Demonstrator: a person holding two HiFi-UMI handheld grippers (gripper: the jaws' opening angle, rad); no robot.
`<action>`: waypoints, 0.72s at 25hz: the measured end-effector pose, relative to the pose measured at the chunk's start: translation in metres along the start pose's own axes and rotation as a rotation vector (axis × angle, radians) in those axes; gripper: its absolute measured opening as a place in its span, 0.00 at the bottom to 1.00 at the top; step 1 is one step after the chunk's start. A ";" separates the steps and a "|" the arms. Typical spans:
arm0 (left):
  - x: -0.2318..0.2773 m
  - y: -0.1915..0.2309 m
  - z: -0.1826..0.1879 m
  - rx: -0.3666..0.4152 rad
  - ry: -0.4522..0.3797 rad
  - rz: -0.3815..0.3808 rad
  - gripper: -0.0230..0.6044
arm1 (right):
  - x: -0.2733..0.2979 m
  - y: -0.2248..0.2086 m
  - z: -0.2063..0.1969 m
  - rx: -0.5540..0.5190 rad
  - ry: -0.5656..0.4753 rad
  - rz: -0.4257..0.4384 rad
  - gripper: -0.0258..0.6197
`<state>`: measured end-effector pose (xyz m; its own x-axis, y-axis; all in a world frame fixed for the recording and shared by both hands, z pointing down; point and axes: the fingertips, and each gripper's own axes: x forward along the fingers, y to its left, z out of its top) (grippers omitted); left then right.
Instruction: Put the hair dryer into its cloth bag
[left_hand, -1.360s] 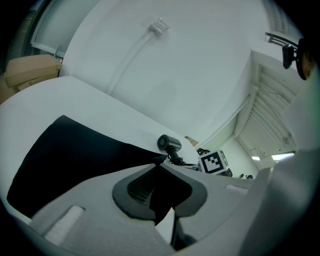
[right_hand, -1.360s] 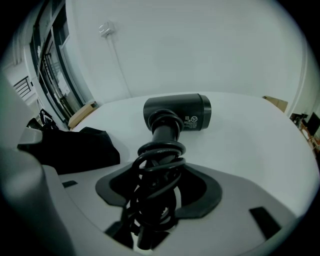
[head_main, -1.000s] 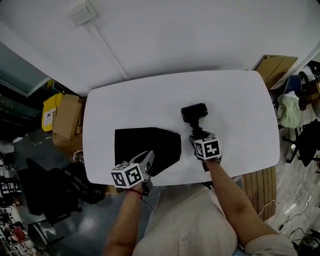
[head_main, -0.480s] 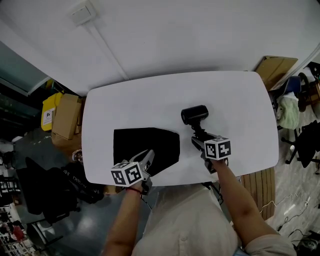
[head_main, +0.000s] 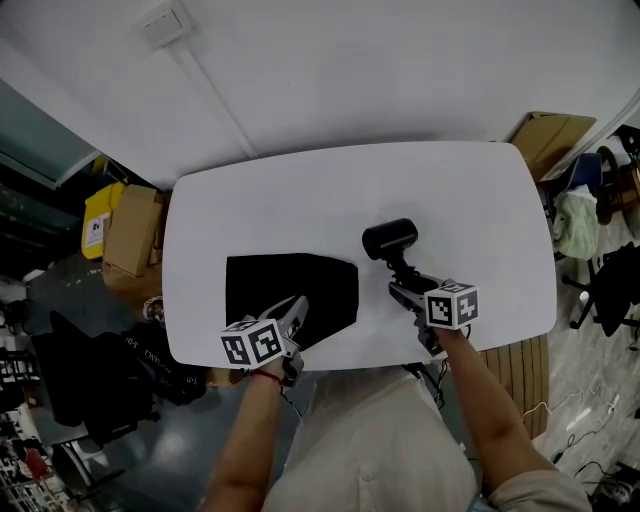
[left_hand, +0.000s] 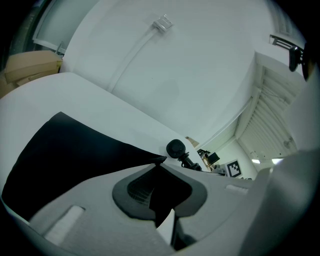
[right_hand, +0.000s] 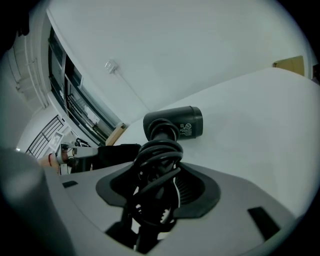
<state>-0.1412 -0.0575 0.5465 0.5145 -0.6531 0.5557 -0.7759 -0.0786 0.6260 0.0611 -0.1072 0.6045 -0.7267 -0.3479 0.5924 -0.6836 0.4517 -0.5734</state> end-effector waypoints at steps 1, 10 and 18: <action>0.000 0.000 0.000 -0.002 0.000 0.000 0.09 | -0.002 0.002 0.000 0.000 -0.009 0.016 0.40; 0.001 0.000 -0.001 -0.012 0.000 -0.003 0.09 | -0.029 0.026 0.008 -0.097 -0.048 0.106 0.40; 0.001 0.001 -0.002 -0.018 -0.004 -0.005 0.09 | -0.044 0.039 0.008 -0.158 -0.043 0.117 0.40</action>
<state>-0.1408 -0.0569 0.5482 0.5170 -0.6554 0.5506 -0.7664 -0.0680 0.6387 0.0662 -0.0805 0.5514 -0.8051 -0.3187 0.5002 -0.5775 0.6131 -0.5390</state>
